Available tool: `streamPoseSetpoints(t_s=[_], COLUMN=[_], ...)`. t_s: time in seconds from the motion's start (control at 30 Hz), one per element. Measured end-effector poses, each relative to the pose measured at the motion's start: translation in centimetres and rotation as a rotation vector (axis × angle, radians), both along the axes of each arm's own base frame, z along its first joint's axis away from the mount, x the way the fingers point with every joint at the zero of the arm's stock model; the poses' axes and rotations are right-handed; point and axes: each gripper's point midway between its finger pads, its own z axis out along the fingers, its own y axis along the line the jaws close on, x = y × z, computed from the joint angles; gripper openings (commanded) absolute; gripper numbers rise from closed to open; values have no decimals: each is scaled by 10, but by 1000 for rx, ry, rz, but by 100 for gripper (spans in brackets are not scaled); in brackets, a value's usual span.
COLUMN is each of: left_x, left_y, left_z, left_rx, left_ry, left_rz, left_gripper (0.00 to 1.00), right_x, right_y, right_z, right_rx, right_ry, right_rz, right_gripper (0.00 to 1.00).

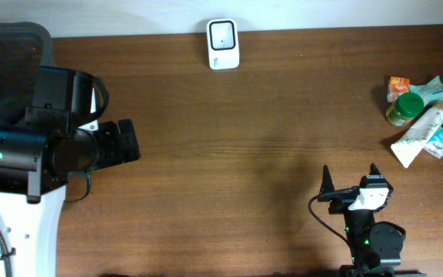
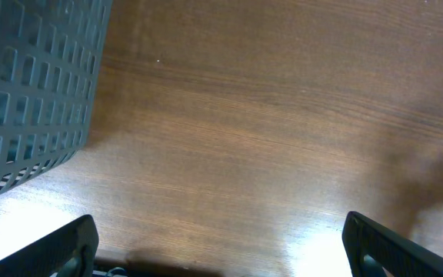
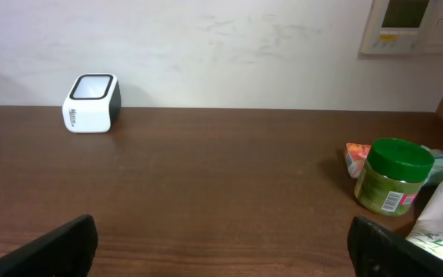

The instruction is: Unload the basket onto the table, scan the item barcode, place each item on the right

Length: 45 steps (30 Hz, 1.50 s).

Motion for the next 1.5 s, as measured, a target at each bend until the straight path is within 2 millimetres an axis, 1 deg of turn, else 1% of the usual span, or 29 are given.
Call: streamPoseSetpoints(t_s=[0.43, 0.6, 0.7, 0.77, 0.83, 0.87, 0.9, 0.93, 0.97, 1.0, 1.03, 1.1, 1.2, 1.27, 1.33, 1.4, 1.47, 1.5], left_x=[0, -3, -8, -14, -15, -11, -16, -18, -13, -12, -20, -24, -42, -56, -67, -80, -85, -85], left_y=[0, 0, -1, -1, -5, -9, -15, -18, -22, -30, -34, -39, -39, -38, -37, -35, -34, -34], left_z=[0, -2, -15, -32, -45, -50, -65, -67, -67, -72, -80, -85, -101, -99, -92, -80, -81, -88], left_rx=[0, -1, -6, -5, -21, -33, -49, -55, -63, -75, -87, -93, -92, -87, -82, -74, -72, -74], left_ry=[0, 17, 56, 85, 72, 34, -4, -24, -75, -151, -172, -229, -281, -342, -415, -507, -528, -513], left_rz=[0, -1, -6, -7, -37, -71, -144, -179, -208, -283, -337, -386, -421, -435, -439, -443, -444, -444], left_gripper=[99, 99, 99, 99, 99, 99, 99, 99, 99, 99, 99, 99, 99, 99, 99, 99, 99, 99], right_x=[0, 0, 0, 0, 0, 0, 0, 0, 0, 0, 0, 0, 0, 0, 0, 0, 0, 0], right_y=[0, 0, 0, 0, 0, 0, 0, 0, 0, 0, 0, 0, 0, 0, 0, 0, 0, 0], right_z=[0, 0, 0, 0, 0, 0, 0, 0, 0, 0, 0, 0, 0, 0, 0, 0, 0, 0], right_rx=[0, 0, 0, 0, 0, 0, 0, 0, 0, 0, 0, 0, 0, 0, 0, 0, 0, 1], right_ry=[0, 0, 0, -1, -1, 0, -1, 0, -1, 0, -1, 0, 0, -1, 0, 0, 0, 0], right_rz=[0, 0, 0, 0, 0, 0, 0, 0, 0, 0, 0, 0, 0, 0, 0, 0, 0, 0], right_gripper=[99, 99, 99, 99, 99, 99, 99, 99, 99, 99, 99, 99, 99, 99, 99, 99, 99, 99])
